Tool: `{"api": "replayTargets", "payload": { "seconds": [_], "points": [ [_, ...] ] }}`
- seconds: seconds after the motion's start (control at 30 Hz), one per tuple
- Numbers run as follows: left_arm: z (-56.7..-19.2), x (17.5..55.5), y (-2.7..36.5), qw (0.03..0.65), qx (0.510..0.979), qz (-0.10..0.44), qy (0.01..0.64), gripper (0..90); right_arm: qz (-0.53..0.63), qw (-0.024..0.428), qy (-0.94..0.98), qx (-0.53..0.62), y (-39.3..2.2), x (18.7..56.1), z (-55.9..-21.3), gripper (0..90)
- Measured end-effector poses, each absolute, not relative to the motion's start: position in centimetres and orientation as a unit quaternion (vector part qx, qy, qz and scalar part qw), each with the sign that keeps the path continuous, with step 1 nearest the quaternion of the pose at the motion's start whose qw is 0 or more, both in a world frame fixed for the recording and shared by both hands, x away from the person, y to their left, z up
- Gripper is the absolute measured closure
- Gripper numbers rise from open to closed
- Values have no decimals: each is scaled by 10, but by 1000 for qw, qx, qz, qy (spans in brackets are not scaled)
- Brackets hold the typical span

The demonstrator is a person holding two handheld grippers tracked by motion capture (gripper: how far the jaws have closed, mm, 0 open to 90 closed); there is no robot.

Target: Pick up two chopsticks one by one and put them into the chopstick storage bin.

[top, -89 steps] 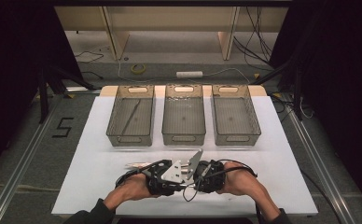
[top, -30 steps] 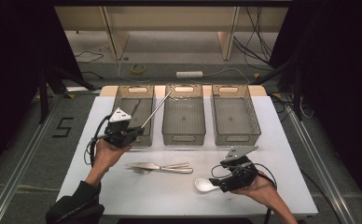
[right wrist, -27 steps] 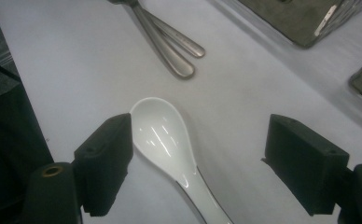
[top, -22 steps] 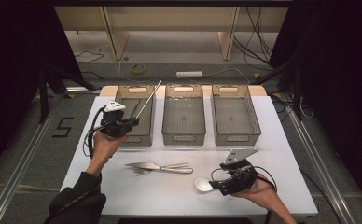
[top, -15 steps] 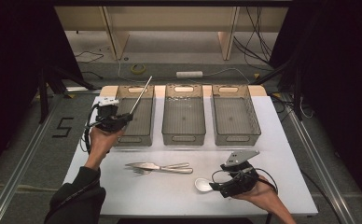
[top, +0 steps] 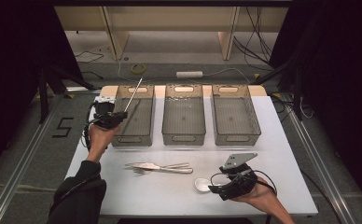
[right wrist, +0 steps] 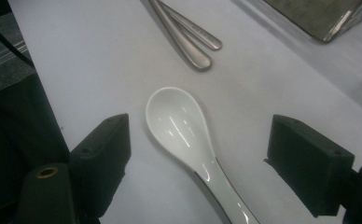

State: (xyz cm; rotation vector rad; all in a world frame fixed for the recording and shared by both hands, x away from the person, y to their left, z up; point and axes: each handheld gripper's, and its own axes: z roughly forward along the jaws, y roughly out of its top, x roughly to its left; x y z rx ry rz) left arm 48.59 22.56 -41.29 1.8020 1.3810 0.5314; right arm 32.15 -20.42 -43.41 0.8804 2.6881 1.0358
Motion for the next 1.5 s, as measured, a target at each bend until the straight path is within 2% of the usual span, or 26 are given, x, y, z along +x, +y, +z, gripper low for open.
{"api": "replayTargets", "payload": {
  "seconds": [0.73,0.9,0.97,1.23,1.5],
  "points": [
    [-432,497,232,376,700,206,572,842,339,57,895,285,-200,322,-437,226],
    [-429,497,233,378,694,207,576,668,339,56,895,285,-201,322,-436,227],
    [-426,495,233,384,693,205,575,629,339,56,895,286,-201,322,-437,227],
    [-410,480,228,414,701,170,555,368,333,65,895,288,-203,322,-436,227],
    [-395,458,209,433,729,163,505,258,331,69,896,289,-207,324,-436,227]
  ]
}}
